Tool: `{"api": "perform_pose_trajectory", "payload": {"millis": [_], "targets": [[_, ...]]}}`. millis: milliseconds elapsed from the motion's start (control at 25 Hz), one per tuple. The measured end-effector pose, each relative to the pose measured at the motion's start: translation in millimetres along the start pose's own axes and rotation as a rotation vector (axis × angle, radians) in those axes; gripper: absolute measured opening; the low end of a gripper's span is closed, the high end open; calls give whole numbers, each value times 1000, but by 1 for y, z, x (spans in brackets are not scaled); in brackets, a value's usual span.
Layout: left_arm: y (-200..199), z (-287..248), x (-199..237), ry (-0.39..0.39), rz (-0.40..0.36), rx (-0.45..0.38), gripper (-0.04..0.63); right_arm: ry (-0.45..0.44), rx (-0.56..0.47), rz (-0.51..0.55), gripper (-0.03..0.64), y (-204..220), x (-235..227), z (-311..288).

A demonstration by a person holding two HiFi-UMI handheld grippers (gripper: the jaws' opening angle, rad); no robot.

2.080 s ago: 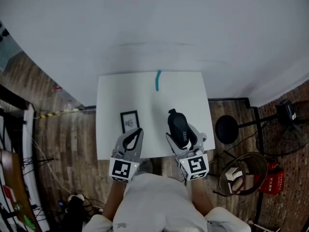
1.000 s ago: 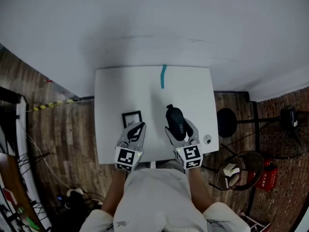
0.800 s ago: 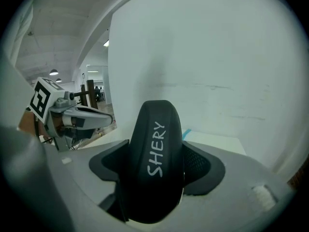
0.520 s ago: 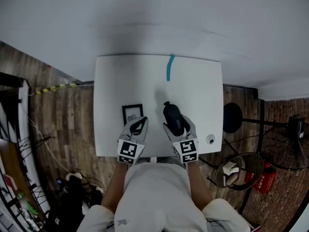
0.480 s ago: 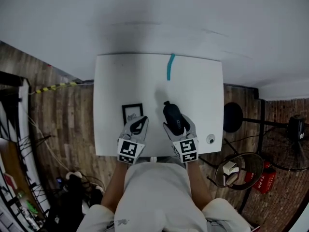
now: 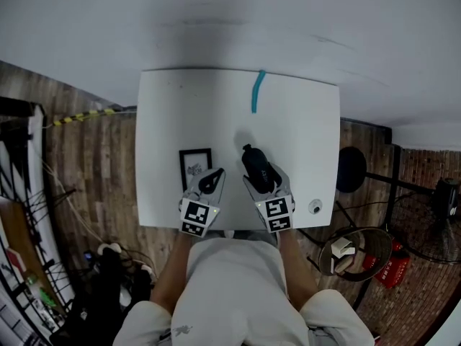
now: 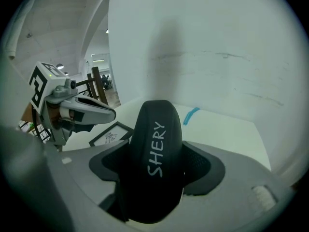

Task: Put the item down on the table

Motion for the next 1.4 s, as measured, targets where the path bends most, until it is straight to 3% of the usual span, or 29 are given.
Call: {"api": "perform_pose_trajectory", "payload": {"millis": [840, 1400], "targets": [[33, -36, -4, 48, 26, 118, 18, -21, 133, 60, 334, 34, -16, -46], [35, -39, -7, 46, 34, 125, 18, -44, 200, 144, 350, 45, -13, -62]]}}
Point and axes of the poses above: the fingertips, and each gripper's own axes: z backward along the fingers, x to its left, y out of its underside, the point moved 7 cm from there along z, backward along the fingers, and after that the axes turned 7 degrees about -z, right-handed, at the moved point
